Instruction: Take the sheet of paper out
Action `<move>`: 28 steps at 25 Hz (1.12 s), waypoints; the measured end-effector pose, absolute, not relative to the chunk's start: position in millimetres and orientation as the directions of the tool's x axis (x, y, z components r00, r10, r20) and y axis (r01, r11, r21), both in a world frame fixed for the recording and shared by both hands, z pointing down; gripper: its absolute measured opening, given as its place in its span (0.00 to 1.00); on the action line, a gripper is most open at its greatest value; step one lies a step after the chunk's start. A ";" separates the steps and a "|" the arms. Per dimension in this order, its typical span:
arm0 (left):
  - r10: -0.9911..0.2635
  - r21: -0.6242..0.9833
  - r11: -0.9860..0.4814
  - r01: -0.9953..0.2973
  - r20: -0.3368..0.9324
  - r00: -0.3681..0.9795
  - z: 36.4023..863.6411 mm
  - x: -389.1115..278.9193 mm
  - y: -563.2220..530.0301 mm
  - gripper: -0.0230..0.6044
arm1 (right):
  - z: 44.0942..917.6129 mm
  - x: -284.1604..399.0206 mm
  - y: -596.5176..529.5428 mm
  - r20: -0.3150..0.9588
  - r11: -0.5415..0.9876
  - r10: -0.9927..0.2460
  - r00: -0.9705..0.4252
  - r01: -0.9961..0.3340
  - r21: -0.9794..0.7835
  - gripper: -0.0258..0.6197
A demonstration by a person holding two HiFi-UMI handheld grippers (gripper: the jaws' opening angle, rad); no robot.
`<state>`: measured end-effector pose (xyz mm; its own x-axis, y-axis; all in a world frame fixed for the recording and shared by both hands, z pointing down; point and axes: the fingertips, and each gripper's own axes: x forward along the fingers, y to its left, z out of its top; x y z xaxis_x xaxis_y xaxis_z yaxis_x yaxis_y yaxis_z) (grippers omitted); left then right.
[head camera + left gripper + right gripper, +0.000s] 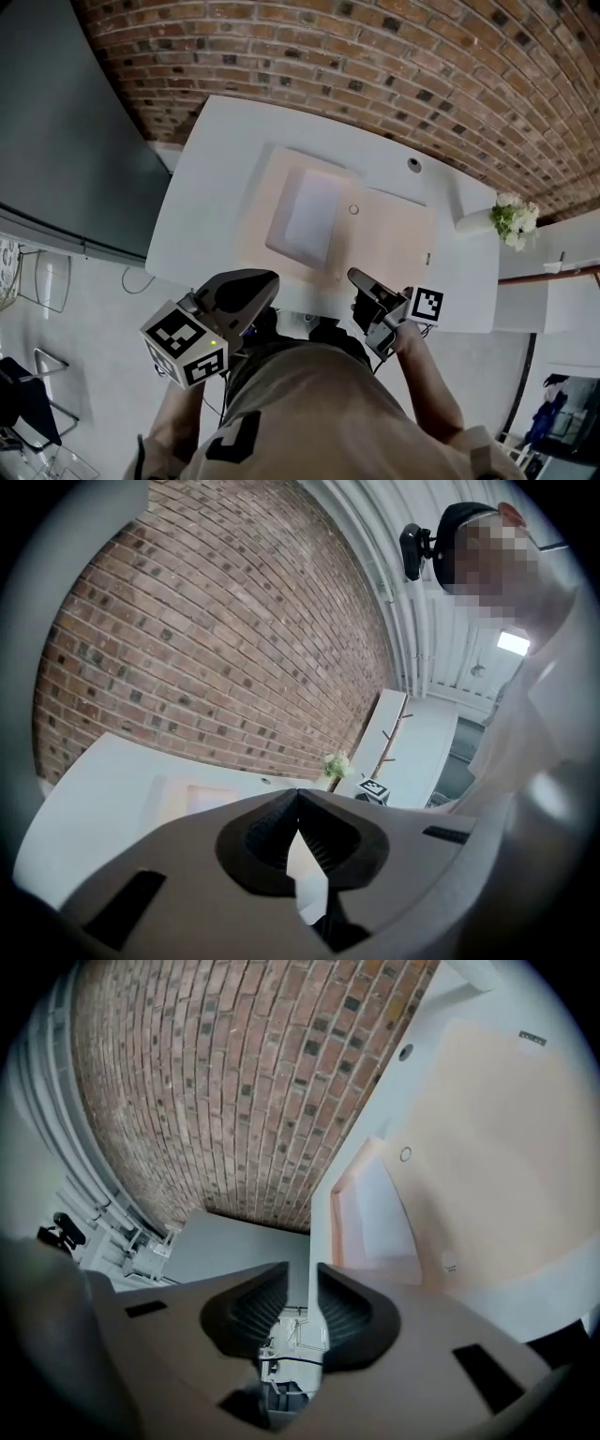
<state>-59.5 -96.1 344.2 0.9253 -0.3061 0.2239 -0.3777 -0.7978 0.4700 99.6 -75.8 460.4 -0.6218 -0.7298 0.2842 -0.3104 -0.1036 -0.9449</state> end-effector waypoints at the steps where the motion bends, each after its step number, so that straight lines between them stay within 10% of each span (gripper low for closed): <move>1: -0.314 0.470 -0.794 -0.386 0.227 0.922 345.2 -59.9 -97.0 0.06 | 464.7 102.4 -80.2 0.281 -0.116 -0.732 -0.621 -0.293 -0.949 0.26; 3: -0.331 0.471 -0.784 -0.404 0.234 0.914 348.2 -58.7 -98.6 0.06 | 473.7 107.0 -87.3 0.262 -0.137 -0.728 -0.633 -0.240 -0.961 0.45; 12: -0.400 0.472 -0.732 -0.491 0.285 0.871 350.3 -37.4 -105.7 0.06 | 529.0 127.0 -116.8 0.256 -0.213 -0.647 -0.718 -0.153 -0.965 0.60; 28: -0.457 0.483 -0.668 -0.566 0.334 0.824 361.1 -32.0 -110.3 0.06 | 594.0 100.3 -133.2 0.378 -0.283 -0.443 -0.813 -0.273 -0.919 0.62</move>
